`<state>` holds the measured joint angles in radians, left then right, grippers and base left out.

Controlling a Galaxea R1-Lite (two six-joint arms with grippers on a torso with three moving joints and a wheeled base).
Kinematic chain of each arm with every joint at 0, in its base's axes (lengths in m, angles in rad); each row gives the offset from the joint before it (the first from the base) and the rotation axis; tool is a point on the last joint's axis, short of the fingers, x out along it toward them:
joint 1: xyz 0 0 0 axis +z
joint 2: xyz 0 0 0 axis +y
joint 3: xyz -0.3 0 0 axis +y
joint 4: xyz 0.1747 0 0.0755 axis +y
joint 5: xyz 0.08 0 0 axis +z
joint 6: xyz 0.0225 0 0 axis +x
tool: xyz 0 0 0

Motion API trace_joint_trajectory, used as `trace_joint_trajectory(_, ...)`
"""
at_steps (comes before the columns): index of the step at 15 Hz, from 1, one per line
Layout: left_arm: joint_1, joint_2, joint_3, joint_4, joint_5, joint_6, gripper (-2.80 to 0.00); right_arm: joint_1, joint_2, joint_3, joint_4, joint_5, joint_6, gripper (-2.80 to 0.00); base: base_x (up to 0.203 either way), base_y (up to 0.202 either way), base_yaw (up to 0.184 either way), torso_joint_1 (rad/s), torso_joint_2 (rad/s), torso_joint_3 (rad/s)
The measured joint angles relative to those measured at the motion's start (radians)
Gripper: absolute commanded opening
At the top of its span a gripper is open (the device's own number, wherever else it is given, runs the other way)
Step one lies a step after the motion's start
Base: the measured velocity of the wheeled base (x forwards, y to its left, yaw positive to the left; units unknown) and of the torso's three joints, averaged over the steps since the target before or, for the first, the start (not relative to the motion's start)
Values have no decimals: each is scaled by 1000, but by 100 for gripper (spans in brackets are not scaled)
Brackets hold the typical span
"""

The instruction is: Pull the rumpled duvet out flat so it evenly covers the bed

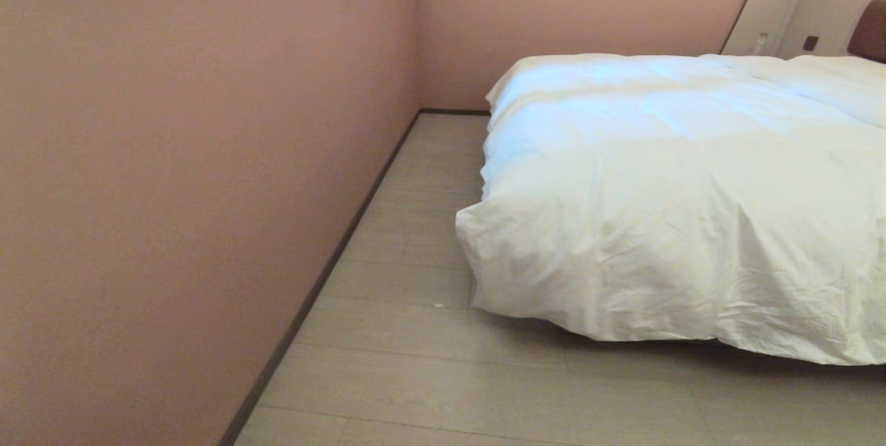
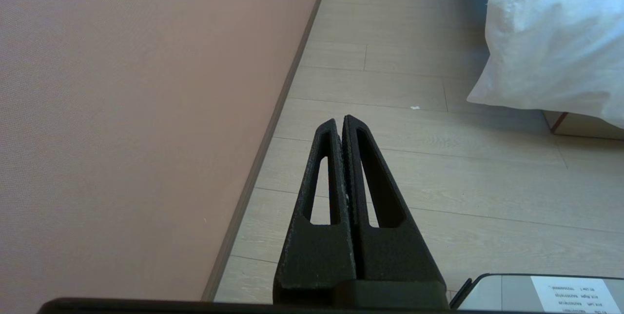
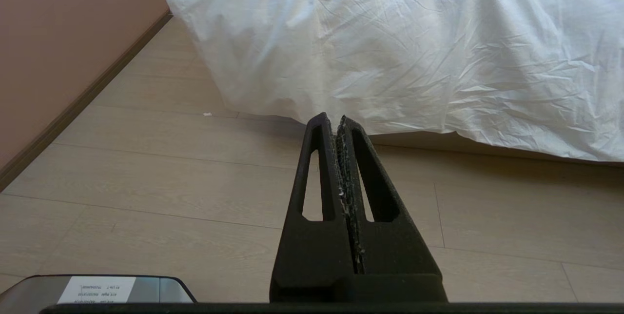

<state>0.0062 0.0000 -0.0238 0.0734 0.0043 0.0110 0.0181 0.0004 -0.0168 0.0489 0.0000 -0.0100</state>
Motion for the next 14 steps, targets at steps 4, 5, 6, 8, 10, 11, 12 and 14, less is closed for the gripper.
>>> trace_joint_trajectory(4, 0, 0, 0, 0, 0, -1, -280, 0, 0, 0, 0, 0, 0, -280, 0, 0, 0, 0, 0, 0)
trace_joint_trajectory(5, 0, 0, 0, 0, 0, -1, -280, 0, 0, 0, 0, 0, 0, -280, 0, 0, 0, 0, 0, 0)
trace_joint_trajectory(6, 0, 0, 0, 0, 0, 0, -280, 0, 0, 0, 0, 0, 0, -280, 0, 0, 0, 0, 0, 0)
trace_joint_trajectory(8, 0, 0, 0, 0, 0, 0, -280, 0, 0, 0, -1, 0, 0, -280, 0, 0, 0, 0, 0, 0)
trace_joint_trajectory(10, 0, 0, 0, 0, 0, 0, -280, 0, 0, 0, 0, 0, 0, -280, 0, 0, 0, 0, 0, 0)
trace_joint_trajectory(11, 0, 0, 0, 0, 0, 0, -280, 0, 0, 0, 0, 0, 0, -280, 0, 0, 0, 0, 0, 0)
trace_joint_trajectory(12, 0, 0, 0, 0, 0, 0, -280, 0, 0, -1, 0, 0, 0, -280, 0, 0, 0, 0, 0, 0)
trace_joint_trajectory(14, 0, 0, 0, 0, 0, 0, -280, 0, 0, -1, 0, 0, 0, -280, 0, 0, 0, 0, 0, 0)
